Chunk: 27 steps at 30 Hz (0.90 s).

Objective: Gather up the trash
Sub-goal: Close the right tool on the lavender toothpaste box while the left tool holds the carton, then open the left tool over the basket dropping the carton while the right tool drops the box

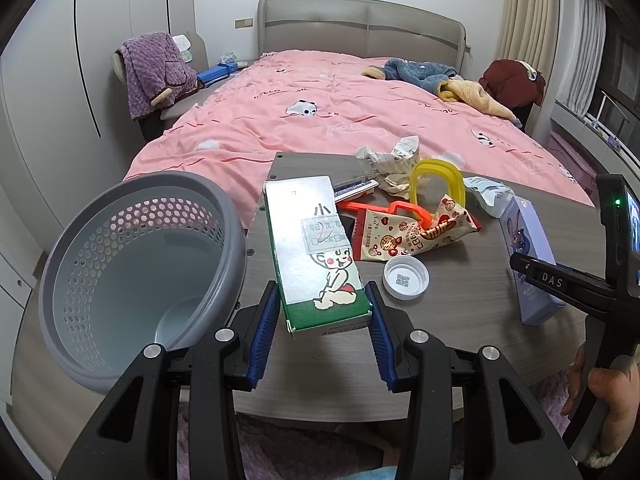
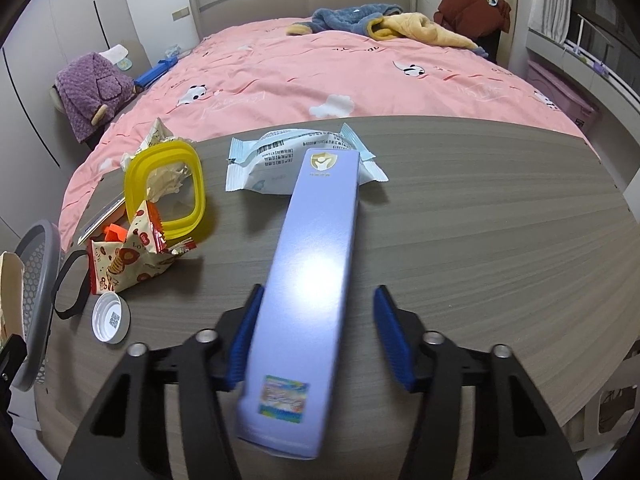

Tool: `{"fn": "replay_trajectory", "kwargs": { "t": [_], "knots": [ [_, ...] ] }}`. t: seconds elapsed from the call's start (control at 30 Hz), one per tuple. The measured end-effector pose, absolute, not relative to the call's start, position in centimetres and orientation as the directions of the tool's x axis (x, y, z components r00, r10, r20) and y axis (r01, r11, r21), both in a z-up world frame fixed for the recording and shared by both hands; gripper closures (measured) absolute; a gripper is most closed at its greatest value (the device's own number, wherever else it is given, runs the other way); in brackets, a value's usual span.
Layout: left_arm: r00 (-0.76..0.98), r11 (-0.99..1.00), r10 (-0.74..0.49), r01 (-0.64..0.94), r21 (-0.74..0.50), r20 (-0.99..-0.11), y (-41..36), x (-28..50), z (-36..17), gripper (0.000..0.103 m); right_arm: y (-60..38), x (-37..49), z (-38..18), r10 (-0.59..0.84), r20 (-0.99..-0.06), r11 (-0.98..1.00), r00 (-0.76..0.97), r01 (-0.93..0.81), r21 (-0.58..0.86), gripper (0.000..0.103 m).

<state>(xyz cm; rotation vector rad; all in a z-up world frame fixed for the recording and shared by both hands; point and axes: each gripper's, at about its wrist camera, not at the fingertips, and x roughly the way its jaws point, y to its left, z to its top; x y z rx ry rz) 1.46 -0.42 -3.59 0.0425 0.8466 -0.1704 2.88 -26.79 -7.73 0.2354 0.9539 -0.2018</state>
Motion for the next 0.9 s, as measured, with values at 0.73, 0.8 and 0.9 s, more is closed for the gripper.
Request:
{"fn": "replay_trajectory", "kwargs": {
  "t": [0.73, 0.8, 0.9],
  "knots": [
    [0.668, 0.998, -0.057, 0.042, -0.039, -0.742, 6.3, 2.6, -3.6, 0.061, -17.3, 2.4, -1.4, 0.131, -0.735, 0.986, 0.665, -0.008, 0.168, 0.072],
    [0.666, 0.999, -0.032, 0.011, -0.032, -0.745, 7.8, 2.9, -3.8, 0.061, -14.9, 3.3, -1.2, 0.18, -0.731, 0.982, 0.658, -0.072, 0.177, 0.072],
    [0.665, 0.999, 0.005, -0.031, -0.021, -0.746, 10.2, 3.4, -3.8, 0.061, -11.3, 4.6, -1.3, 0.258, -0.727, 0.966, 0.637, -0.167, 0.196, 0.072]
  ]
}}
